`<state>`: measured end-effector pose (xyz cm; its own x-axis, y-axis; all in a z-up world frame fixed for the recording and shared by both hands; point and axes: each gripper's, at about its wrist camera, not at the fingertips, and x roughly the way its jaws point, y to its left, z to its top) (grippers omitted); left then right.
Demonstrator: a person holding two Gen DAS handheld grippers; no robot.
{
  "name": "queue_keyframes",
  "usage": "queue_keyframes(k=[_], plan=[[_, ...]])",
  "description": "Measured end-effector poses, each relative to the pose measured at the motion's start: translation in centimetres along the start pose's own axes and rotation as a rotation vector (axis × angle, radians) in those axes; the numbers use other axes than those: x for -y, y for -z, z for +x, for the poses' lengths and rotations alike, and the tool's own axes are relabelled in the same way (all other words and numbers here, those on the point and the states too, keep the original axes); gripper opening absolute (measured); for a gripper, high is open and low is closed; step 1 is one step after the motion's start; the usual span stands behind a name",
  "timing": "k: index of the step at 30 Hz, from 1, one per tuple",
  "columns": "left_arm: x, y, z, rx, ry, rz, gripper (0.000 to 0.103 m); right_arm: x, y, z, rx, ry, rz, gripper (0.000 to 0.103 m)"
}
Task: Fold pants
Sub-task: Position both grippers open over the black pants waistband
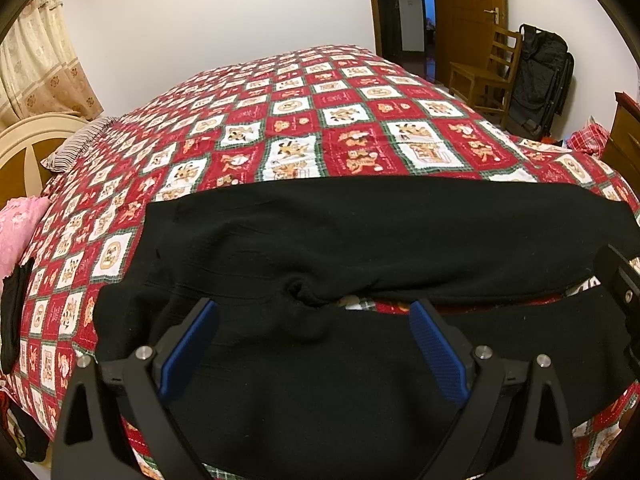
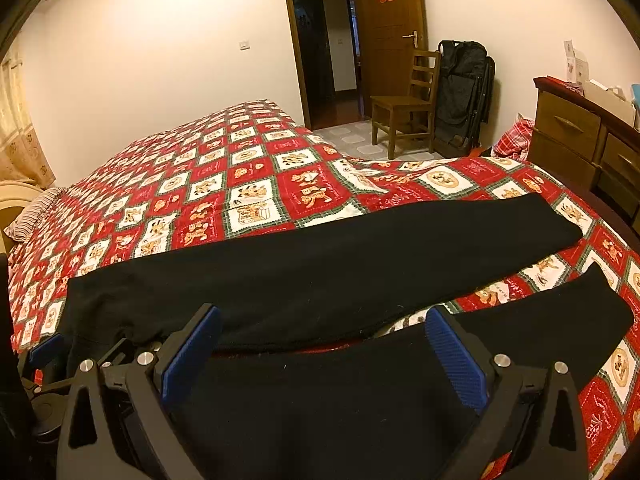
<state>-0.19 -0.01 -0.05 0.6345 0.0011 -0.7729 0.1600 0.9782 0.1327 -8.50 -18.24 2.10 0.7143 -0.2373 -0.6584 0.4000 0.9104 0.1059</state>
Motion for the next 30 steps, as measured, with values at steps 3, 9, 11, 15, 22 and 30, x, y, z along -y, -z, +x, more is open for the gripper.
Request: queue_keyframes(k=[3,9,11,15,22,30], plan=[[0.0,0.1,0.1,0.001,0.001,0.0,0.098,0.0,0.0,0.0,-0.002,-0.001,0.001,0.102],[0.0,0.1,0.1,0.0,0.001,-0.002,0.098,-0.1,0.4,0.2,-0.008,-0.003,0.001,0.102],[0.0,0.4,0.1,-0.002,0.0,-0.002,0.098,-0.1,0.3,0.2,-0.007,-0.003,0.001,0.102],[-0.1,0.6,0.4,-0.005,0.003,-0.004,0.098,-0.1,0.5,0.4,-0.013,-0.005,0.002,0.102],[0.0,0.2,0.6,-0.012,0.012,-0.01,0.098,-0.1,0.5,0.7,-0.025,-0.01,0.004,0.102],[-0.3,0.1,1.7,-0.019,0.04,0.031,0.098,0.0,-0.6,2.9,-0.102,-0.095,-0.043,0.102]])
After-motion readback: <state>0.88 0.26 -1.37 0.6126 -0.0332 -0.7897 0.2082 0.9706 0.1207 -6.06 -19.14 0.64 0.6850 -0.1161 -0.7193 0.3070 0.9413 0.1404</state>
